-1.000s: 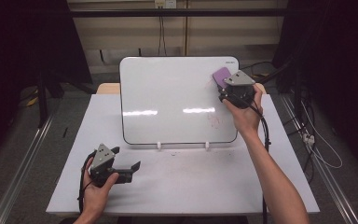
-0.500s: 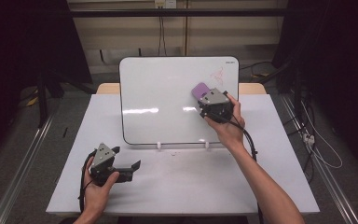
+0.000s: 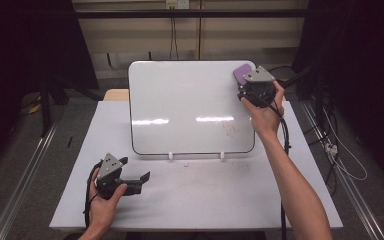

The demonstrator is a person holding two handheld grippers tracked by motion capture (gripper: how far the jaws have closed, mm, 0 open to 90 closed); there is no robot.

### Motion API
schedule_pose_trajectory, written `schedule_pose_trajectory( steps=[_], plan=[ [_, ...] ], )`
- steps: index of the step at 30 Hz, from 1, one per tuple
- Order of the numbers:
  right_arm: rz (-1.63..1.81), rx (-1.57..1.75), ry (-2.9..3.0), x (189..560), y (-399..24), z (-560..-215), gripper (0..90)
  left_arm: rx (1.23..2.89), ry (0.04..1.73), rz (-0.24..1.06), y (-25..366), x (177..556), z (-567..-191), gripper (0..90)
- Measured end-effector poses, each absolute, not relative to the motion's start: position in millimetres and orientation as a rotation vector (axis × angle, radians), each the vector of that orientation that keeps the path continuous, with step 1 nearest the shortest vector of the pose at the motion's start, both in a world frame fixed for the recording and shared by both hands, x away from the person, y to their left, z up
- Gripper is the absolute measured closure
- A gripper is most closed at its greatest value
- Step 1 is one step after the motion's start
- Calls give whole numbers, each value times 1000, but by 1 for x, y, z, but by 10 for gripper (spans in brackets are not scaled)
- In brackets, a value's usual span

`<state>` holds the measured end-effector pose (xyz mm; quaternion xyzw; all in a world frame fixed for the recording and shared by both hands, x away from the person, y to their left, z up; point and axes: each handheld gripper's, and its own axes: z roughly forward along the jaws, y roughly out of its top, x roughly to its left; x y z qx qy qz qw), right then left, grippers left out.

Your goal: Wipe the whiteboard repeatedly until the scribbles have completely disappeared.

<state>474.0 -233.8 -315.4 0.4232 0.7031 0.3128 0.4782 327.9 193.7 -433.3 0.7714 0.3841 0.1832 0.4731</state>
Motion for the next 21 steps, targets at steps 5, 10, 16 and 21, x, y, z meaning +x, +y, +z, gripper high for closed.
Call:
schedule_pose_trajectory(
  steps=[5,10,16,21],
  plan=[
    [744,1019,1701,473,-230,-319,420,1884,940,453,194,327,-433,56],
    [761,958,1761,458,-210,-336,419,1890,937,454,193,327,-433,56],
    [808,892,1844,442,-187,-354,420,1895,934,455,192,328,-433,56],
    [828,909,1831,451,-189,-347,419,1890,934,454,193,328,-433,56]
  ],
)
